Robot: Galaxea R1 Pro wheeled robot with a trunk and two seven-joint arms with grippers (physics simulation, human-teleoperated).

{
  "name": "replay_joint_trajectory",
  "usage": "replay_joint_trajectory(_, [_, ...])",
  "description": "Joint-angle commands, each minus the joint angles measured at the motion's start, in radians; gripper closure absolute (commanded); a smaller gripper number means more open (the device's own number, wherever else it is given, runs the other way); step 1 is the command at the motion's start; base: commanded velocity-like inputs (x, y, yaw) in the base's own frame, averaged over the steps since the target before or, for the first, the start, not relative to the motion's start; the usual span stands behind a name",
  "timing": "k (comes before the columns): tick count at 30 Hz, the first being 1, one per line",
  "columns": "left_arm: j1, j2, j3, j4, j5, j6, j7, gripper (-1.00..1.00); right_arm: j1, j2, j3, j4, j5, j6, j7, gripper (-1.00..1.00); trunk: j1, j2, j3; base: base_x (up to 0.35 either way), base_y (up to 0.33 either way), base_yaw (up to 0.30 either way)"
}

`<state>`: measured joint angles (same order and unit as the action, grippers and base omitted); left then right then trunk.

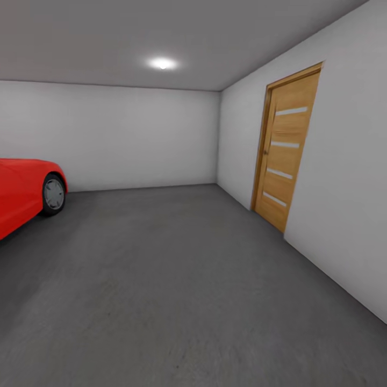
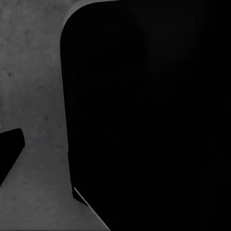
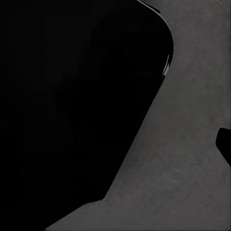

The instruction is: Move the two storage containers from the living room to the garage. In the garage, place one container on the floor and stack the other container on top of it (either order is fine).

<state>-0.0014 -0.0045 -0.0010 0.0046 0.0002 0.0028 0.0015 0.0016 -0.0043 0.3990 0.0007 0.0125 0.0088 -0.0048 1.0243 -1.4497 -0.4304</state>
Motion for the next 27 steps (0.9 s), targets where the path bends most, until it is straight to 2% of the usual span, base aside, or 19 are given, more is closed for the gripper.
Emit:
replay_joint_trajectory(1, [0.0, 0.0, 0.0, 0.0, 0.0, 0.0, 0.0, -1.0, 0.0, 0.0, 0.004, 0.0, 0.004, 0.001, -0.001, -1.0, 0.001, 0.0, -0.001, 0.335, 0.0, 0.0])
replay_joint_trajectory(8, [0.0, 0.002, 0.004, 0.0, -0.002, -0.004, 0.0, -1.0, 0.0, -0.005, 0.006, 0.004, 0.014, 0.0, -0.001, -1.0, 0.001, 0.0, -0.001, 0.335, 0.0, 0.0])
replay_joint_trajectory(27, [0.0, 0.002, 0.006, 0.001, -0.002, -0.004, 0.001, -1.0, 0.0, -0.006, 0.006, 0.004, -0.004, 0.0, 0.0, -1.0, 0.001, 0.0, -0.001, 0.335, 0.0, 0.0])
